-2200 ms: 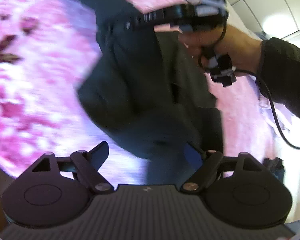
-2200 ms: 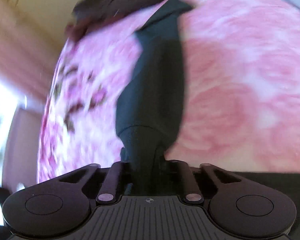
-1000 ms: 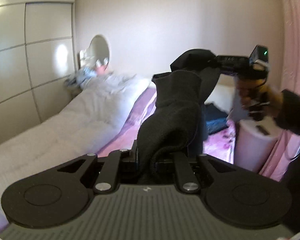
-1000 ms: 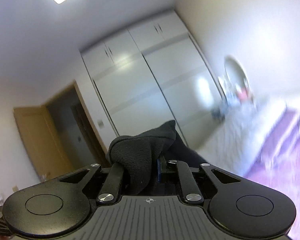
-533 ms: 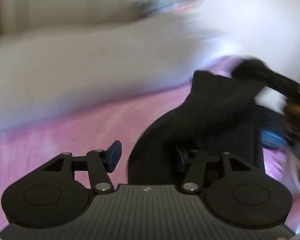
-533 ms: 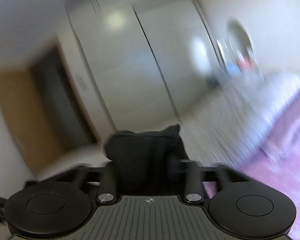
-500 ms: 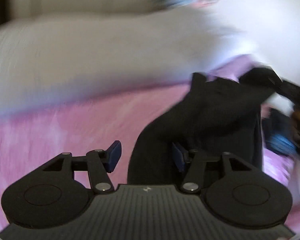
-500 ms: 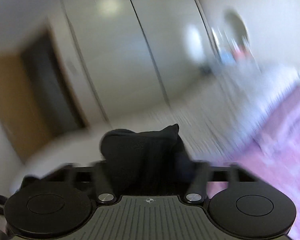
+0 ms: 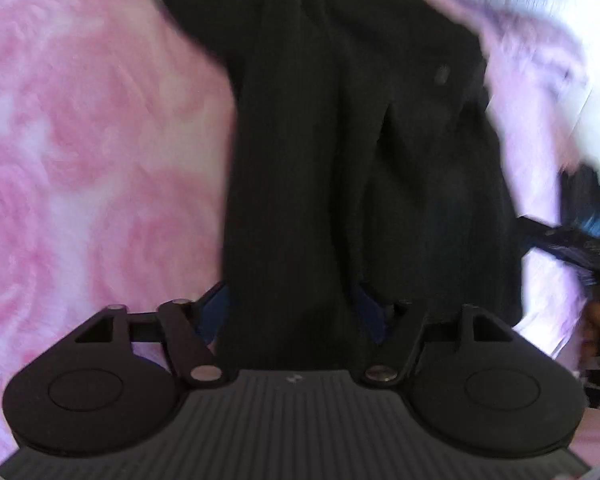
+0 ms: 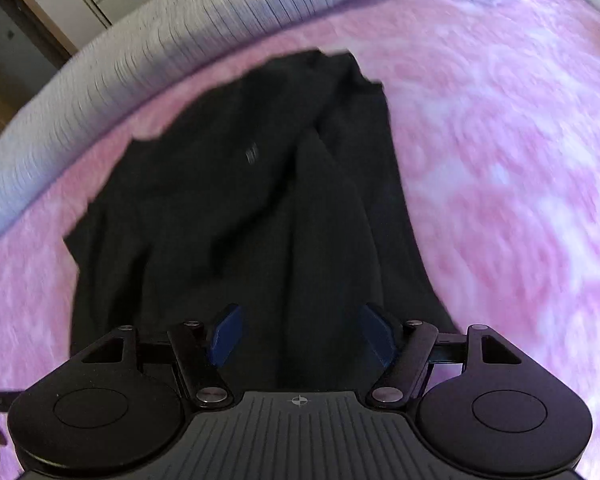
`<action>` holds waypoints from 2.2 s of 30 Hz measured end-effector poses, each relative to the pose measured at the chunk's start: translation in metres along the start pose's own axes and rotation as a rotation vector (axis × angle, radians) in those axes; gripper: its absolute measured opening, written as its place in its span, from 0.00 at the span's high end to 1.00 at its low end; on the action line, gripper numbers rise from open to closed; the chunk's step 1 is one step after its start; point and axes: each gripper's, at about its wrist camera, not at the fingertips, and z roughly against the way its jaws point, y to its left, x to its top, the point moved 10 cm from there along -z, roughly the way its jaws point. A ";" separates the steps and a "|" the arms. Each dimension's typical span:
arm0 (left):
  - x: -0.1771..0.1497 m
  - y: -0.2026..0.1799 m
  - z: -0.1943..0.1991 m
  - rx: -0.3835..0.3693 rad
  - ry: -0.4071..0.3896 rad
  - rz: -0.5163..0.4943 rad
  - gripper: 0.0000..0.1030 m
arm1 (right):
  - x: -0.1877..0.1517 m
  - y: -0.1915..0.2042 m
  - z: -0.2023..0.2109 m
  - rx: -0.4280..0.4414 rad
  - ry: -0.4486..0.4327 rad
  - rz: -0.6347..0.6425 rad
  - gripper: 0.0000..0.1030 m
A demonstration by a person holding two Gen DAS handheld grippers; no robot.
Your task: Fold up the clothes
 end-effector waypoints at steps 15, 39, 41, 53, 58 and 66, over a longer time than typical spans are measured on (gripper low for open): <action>0.028 0.316 0.244 0.401 -0.165 -0.029 0.90 | -0.057 0.019 0.060 -0.202 -0.011 -0.062 0.30; -0.185 -0.151 0.005 -0.061 -0.049 -0.791 0.37 | -0.057 -0.078 0.053 -0.103 0.187 0.245 0.30; -0.208 -0.167 -0.026 0.038 -0.020 -0.941 0.38 | -0.054 -0.085 0.051 -0.054 0.201 0.243 0.30; -0.178 -0.074 0.066 0.377 -0.064 -0.809 0.98 | -0.063 -0.027 0.047 0.142 0.150 0.857 0.30; -0.178 -0.016 0.109 0.413 -0.045 -0.769 0.98 | -0.070 -0.005 0.033 0.294 0.185 0.640 0.30; -0.176 -0.008 0.109 0.390 -0.035 -0.829 0.97 | -0.037 -0.016 0.004 0.294 0.056 0.285 0.30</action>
